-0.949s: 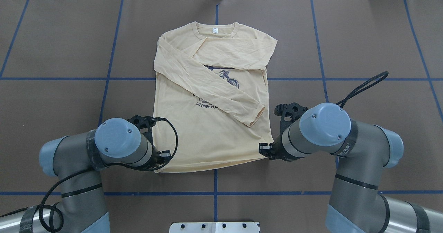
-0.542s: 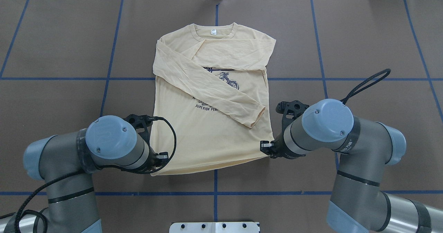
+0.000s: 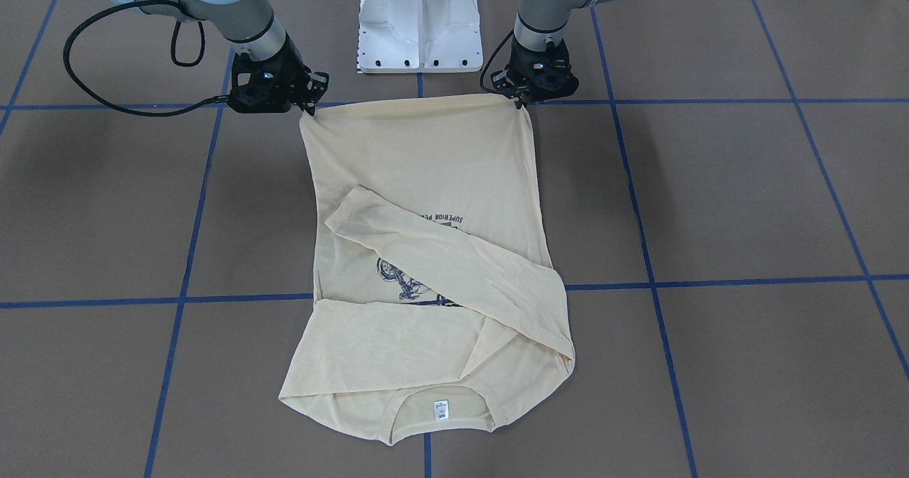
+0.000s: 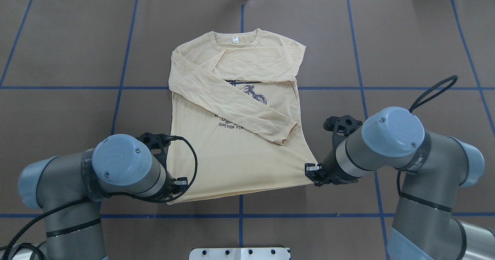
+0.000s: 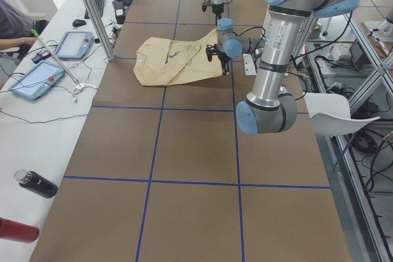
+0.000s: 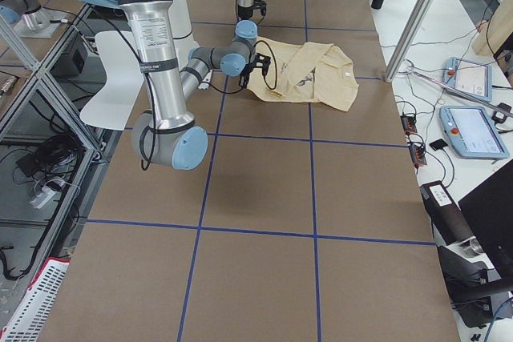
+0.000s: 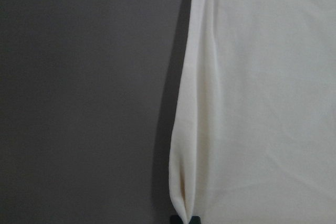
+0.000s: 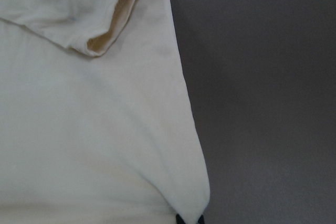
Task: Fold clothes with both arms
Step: 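Lift the hem with both grippers and carry it toward the collar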
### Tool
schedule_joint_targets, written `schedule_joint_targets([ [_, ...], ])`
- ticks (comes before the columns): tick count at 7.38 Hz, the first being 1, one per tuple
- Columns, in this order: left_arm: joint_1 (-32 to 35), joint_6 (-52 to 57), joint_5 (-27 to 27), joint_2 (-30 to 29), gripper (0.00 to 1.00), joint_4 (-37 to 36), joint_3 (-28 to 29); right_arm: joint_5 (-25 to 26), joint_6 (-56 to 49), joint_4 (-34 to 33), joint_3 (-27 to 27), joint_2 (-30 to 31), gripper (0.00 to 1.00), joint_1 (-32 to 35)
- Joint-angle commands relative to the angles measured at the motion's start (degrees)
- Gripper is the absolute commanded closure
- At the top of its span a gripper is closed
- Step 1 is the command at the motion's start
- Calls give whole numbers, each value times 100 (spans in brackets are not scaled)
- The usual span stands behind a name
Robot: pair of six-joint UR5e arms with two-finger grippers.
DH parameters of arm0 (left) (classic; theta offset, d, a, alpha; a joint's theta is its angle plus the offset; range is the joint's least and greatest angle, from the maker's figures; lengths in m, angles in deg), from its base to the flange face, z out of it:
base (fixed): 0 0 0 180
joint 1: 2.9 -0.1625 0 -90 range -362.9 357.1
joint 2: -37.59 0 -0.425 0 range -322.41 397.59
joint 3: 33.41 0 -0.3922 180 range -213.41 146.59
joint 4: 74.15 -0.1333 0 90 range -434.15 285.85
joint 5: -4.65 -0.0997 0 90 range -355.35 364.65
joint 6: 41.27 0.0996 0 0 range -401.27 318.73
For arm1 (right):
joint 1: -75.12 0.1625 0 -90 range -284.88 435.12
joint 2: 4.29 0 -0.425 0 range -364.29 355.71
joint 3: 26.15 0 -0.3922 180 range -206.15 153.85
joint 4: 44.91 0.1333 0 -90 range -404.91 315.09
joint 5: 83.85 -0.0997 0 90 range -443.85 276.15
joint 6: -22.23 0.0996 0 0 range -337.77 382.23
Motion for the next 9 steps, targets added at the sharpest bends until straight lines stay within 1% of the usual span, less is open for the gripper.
schedule_joint_targets([
  [1, -464, 9, 0, 0, 100, -66, -12, -618, 12, -5, -479, 466, 100, -241],
  [2, -527, 9, 0, 0, 100, -66, -29, -716, 12, -5, -532, 511, 100, -313],
  [3, -484, 9, 0, 9, 100, -66, -221, -725, 3, 13, -524, 450, 100, -339],
  [4, -336, 87, 0, 0, 100, -84, -327, -725, -49, 56, -463, 406, 100, -96],
  [5, 75, 523, 0, -43, 100, -301, -328, -760, -154, 66, -436, 284, 100, 455],
  [6, 557, 1049, 8, -79, 100, -425, -328, -1135, -372, 57, -280, 117, 100, 1026],
  [7, 1041, 1455, 78, -88, 100, -427, -293, -1530, -418, 57, 0, -163, 100, 1432],
  [8, 1611, 1955, 366, -175, 100, -427, -223, -1577, -427, 57, 221, -401, 100, 1758],
  [9, 2113, 2308, 552, -463, 100, -427, 56, -1569, -427, 31, 528, -786, 100, 2031],
])
